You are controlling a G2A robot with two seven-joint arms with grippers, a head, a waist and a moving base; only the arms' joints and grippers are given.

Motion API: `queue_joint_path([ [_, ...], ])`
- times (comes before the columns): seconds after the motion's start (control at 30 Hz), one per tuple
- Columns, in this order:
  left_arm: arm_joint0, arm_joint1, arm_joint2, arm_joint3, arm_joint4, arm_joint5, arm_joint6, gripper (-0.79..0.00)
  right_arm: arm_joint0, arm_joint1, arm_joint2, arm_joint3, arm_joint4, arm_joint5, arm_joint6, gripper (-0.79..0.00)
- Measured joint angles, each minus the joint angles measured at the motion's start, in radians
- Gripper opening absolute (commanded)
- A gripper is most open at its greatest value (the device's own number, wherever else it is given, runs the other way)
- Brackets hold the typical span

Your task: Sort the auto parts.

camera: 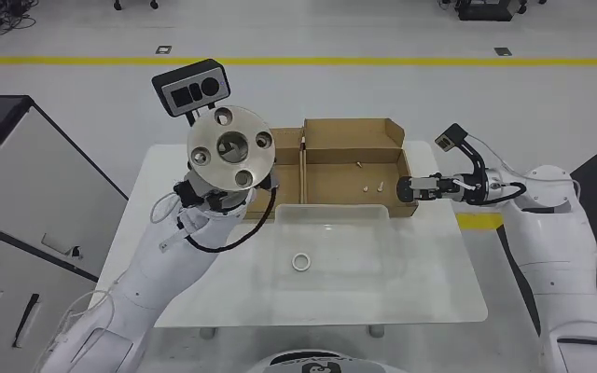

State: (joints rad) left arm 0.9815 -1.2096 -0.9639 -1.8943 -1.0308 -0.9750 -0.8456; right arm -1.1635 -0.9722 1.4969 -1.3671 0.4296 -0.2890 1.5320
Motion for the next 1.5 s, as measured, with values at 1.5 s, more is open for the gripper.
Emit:
queue_joint_path([
  [1.5, 0.021, -0.022, -0.03, 0.027, 0.003, 0.044, -0.038, -0.785, 0.0, 0.0, 0.0, 0.0, 0.0, 0.0, 0.0, 0.0],
])
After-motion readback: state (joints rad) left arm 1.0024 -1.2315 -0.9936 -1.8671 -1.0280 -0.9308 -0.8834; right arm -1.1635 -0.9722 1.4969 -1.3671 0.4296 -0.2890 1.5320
